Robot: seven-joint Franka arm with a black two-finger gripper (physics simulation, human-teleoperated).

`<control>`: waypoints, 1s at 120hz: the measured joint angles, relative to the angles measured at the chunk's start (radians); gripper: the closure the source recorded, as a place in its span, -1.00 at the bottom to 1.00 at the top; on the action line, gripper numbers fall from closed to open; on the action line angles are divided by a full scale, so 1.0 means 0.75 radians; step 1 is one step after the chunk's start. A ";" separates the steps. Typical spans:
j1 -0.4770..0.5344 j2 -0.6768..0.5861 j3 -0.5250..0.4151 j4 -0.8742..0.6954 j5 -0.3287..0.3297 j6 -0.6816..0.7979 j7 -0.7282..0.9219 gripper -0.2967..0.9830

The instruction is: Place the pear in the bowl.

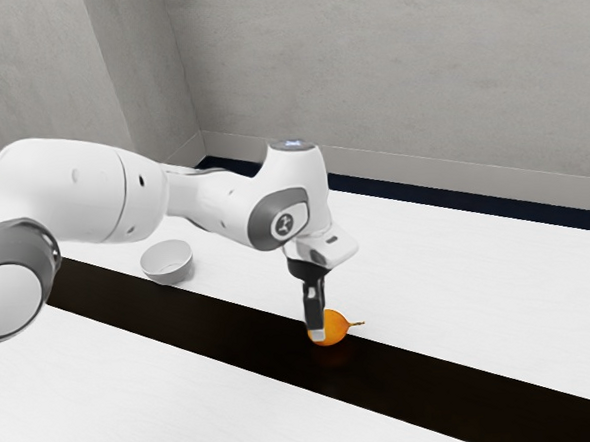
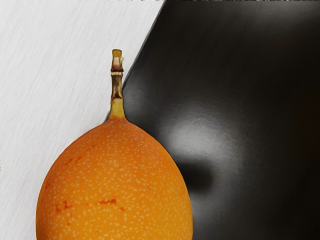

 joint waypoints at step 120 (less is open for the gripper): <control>0.000 0.121 0.016 0.021 -0.093 0.168 0.005 -0.40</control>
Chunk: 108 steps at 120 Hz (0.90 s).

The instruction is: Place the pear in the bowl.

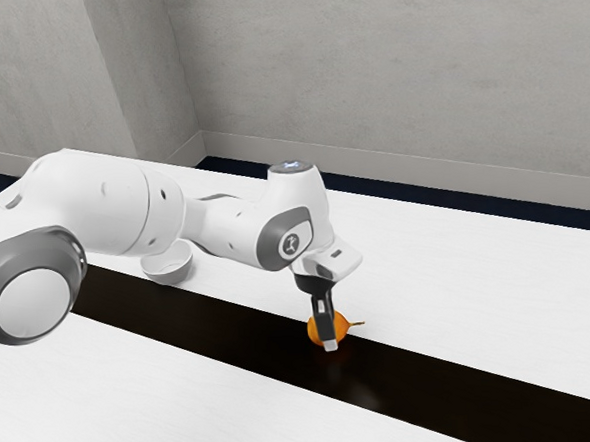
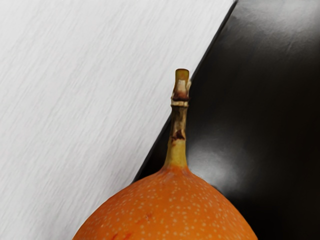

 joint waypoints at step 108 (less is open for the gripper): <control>0.007 -0.211 0.486 0.124 0.044 -0.189 -0.005 -0.03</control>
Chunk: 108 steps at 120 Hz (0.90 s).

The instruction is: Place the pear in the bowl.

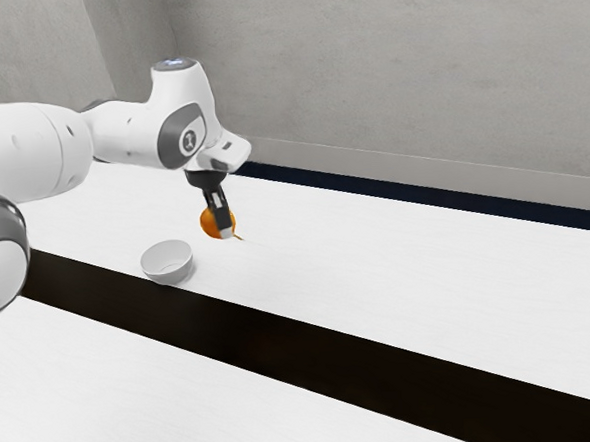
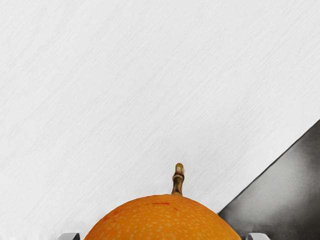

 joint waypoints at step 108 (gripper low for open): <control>0.237 0.225 0.116 0.099 -0.174 0.005 0.115 0.18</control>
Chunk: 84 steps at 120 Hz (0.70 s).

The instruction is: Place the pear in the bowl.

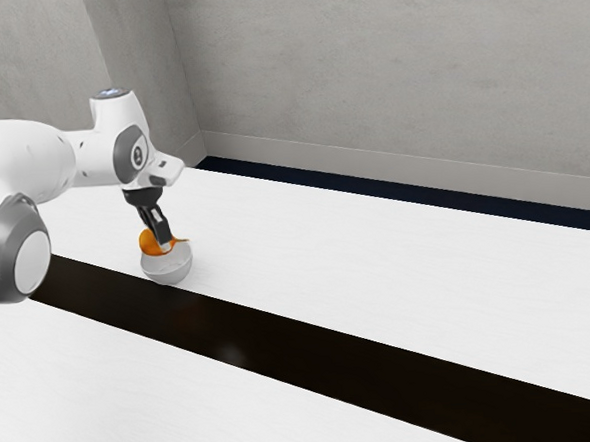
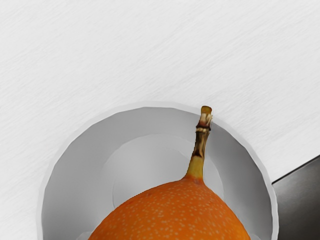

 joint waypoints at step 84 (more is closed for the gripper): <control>-0.143 -0.664 -0.264 -0.012 0.315 -0.613 -0.275 -0.50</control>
